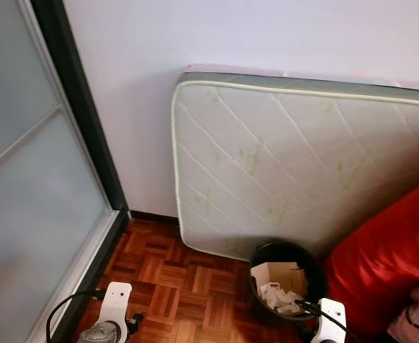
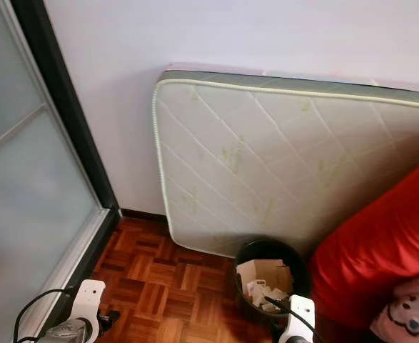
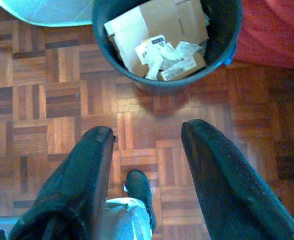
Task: Clean up the room
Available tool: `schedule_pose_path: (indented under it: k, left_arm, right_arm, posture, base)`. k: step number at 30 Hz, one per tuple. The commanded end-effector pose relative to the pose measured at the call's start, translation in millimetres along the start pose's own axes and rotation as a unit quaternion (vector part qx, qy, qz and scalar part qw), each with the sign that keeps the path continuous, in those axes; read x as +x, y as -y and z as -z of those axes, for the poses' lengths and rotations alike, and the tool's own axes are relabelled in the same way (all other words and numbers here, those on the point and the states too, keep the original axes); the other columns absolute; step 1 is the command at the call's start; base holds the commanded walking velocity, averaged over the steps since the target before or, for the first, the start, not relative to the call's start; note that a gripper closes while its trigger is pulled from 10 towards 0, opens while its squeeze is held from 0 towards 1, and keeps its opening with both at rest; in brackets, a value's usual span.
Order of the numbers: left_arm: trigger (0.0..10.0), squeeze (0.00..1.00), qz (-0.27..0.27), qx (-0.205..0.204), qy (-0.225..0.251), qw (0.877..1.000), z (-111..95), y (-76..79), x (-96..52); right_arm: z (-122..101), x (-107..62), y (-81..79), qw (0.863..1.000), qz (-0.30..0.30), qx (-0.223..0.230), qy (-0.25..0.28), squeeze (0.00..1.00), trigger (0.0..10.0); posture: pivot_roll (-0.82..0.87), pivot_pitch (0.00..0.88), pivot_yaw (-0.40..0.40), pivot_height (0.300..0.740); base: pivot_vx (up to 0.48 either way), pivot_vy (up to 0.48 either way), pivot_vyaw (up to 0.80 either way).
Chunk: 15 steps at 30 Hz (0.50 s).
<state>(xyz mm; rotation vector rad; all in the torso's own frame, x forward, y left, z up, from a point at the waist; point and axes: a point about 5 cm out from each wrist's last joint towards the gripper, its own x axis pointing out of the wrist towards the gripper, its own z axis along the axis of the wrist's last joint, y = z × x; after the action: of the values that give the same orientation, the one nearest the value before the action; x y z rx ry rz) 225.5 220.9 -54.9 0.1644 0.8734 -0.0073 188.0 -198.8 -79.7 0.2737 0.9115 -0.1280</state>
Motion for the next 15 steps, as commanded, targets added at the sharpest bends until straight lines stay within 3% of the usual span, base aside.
schedule_pose_path:
  k: [1,9,15]
  left_arm:
    - [10.0,0.0,-0.004,0.007,-0.004,1.0,3.0,-0.4,-0.5]
    - [10.0,0.0,-0.005,0.007,-0.002,1.0,1.2,-1.0,-0.2]
    - [10.0,0.0,-0.008,0.009,-0.001,1.0,-0.3,-1.9,0.0]
  right_arm:
    - [1.8,-0.4,1.3,1.0,0.003,0.0,-0.006,0.0,10.0]
    - [-0.5,0.1,0.0,1.0,-0.002,-0.005,-0.003,0.0,10.0]
    - [-4.8,0.7,-1.3,0.999,-0.01,-0.042,0.003,0.0,10.0]
  posture:
    - [-0.02,0.0,-0.044,0.74]
    - [-0.01,0.0,-0.039,0.74]
    - [-0.02,0.004,-0.041,0.74]
  base:
    - [0.0,-0.251,-0.8]
    - [0.0,0.0,-0.8]
    - [0.0,0.0,-0.78]
